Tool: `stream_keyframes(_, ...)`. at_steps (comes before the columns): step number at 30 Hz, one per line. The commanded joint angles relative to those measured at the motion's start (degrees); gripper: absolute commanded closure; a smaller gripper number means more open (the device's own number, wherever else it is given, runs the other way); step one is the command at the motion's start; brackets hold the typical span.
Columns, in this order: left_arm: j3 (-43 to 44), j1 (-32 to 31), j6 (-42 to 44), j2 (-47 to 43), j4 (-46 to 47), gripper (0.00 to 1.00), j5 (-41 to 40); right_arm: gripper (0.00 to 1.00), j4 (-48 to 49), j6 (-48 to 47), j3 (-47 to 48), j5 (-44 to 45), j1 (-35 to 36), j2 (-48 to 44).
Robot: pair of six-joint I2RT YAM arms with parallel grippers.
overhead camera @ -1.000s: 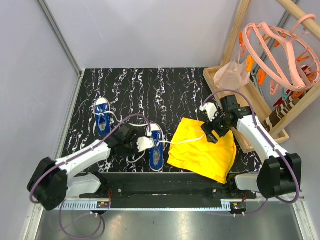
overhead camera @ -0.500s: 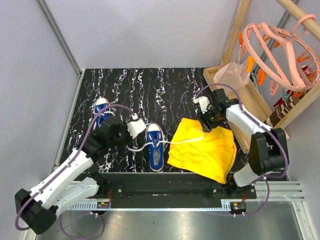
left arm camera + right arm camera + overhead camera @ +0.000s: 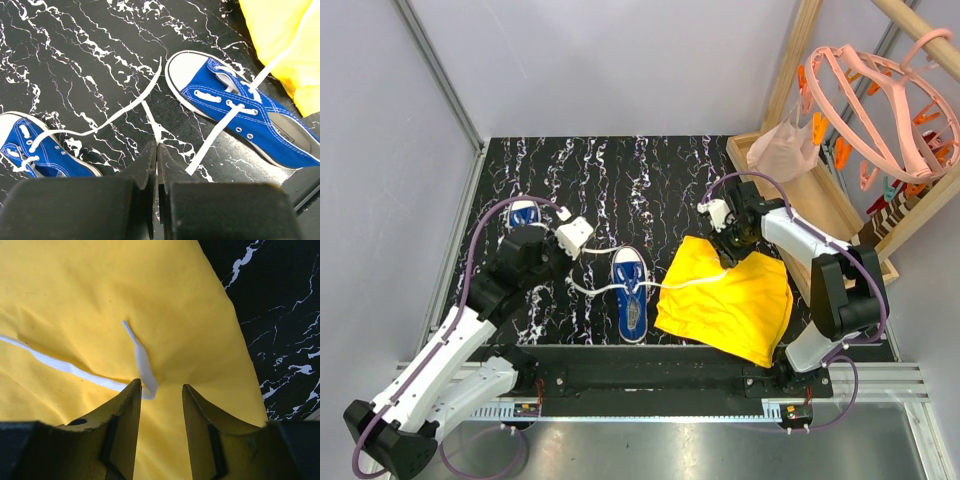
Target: Tie the shoes
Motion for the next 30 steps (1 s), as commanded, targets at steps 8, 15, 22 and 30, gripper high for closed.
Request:
stream_keyframes(8, 2.1, 0.8, -1.6, -1.2, 3.0, 1.00, 0.2, 0.67, 1.6, -0.1, -1.0, 1.4, 1.6, -0.5)
stream_keyframes(15, 2.7, 0.8, 3.1, -5.7, 2.0, 1.00, 9.2, 1.00, -1.4, 0.6, 6.2, -3.6, 1.6, -4.7)
stream_keyframes(22, 0.0, 0.8, 11.6, -14.3, 1.2, 1.00, 19.0, 1.00, 2.1, 12.1, 18.6, -19.6, 5.9, -5.7)
stream_keyframes(30, -1.0, 0.7, 28.5, -22.4, -8.6, 1.00, 29.2, 1.00, 12.9, 21.7, 25.7, -25.1, 24.4, 1.0)
